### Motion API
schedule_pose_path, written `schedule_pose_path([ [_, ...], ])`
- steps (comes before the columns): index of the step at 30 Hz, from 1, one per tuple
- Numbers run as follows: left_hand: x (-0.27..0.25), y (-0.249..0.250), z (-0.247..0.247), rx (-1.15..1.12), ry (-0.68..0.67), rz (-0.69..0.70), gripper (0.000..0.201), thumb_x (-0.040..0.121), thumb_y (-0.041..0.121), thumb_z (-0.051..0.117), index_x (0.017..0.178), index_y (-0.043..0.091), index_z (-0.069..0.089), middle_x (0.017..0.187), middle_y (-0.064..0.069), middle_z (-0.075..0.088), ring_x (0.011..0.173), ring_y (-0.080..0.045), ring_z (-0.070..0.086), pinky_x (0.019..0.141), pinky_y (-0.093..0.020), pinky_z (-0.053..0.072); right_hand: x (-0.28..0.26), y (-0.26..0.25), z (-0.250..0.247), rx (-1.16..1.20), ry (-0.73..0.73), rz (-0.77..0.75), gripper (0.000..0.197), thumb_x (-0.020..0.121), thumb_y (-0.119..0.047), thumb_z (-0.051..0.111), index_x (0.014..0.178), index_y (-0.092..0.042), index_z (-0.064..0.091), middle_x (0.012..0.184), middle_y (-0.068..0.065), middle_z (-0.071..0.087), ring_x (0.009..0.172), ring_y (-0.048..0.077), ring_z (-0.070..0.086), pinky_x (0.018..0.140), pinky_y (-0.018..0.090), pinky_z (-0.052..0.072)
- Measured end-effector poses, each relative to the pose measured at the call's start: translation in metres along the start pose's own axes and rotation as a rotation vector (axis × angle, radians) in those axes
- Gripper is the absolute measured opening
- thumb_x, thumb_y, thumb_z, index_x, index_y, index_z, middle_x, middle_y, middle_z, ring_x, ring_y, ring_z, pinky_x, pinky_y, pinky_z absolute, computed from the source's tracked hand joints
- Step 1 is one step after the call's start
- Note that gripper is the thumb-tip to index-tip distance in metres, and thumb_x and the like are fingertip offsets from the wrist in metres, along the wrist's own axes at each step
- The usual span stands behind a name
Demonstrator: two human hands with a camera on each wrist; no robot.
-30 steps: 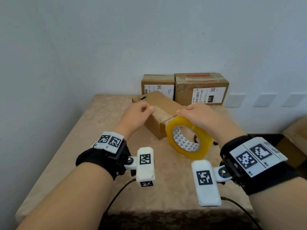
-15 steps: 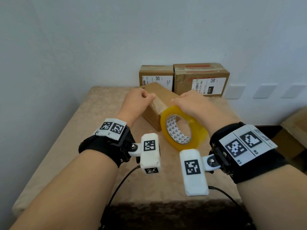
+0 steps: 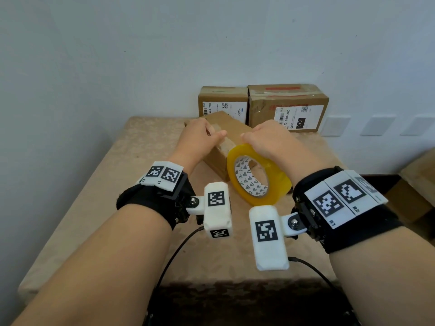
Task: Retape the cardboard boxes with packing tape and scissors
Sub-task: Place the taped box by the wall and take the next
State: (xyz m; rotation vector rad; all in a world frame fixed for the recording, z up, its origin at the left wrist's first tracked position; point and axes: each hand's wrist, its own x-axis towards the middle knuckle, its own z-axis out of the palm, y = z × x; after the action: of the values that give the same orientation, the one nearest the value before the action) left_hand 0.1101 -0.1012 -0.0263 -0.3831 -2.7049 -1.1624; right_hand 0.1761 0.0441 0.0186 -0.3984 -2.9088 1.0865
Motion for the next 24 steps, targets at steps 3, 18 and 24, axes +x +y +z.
schedule_pose_path([
  [3,0.002,-0.002,0.004,0.029,0.010,0.006,0.030,0.088,0.039,0.062,0.083,0.012,0.053,0.087,-0.002,0.053,0.078,-0.016,0.050,0.060,-0.025,0.034,0.002,0.000,0.001,-0.010,0.009,0.015,0.025,0.092,-0.032,0.053,0.076,-0.012,0.054,0.067,0.001,0.048,0.062,0.016,0.046,0.050,0.028,0.029],
  [18,-0.019,-0.006,-0.010,0.076,-0.042,0.303,0.029,0.099,0.022,0.045,0.119,0.012,0.064,0.118,-0.003,0.065,0.109,-0.015,0.058,0.093,-0.024,0.041,-0.003,0.001,0.000,0.027,-0.012,0.019,0.030,0.094,-0.034,0.051,0.072,-0.013,0.052,0.066,0.001,0.047,0.059,0.015,0.044,0.052,0.028,0.032],
  [24,-0.023,-0.010,-0.004,0.393,-0.332,0.196,0.050,0.104,0.038,0.016,0.149,0.018,0.028,0.157,0.002,0.021,0.145,-0.012,0.015,0.117,-0.037,0.006,-0.010,0.004,-0.010,0.094,-0.125,0.064,0.026,0.092,-0.040,0.053,0.099,-0.016,0.058,0.091,0.004,0.058,0.076,0.018,0.053,0.075,0.033,0.044],
])
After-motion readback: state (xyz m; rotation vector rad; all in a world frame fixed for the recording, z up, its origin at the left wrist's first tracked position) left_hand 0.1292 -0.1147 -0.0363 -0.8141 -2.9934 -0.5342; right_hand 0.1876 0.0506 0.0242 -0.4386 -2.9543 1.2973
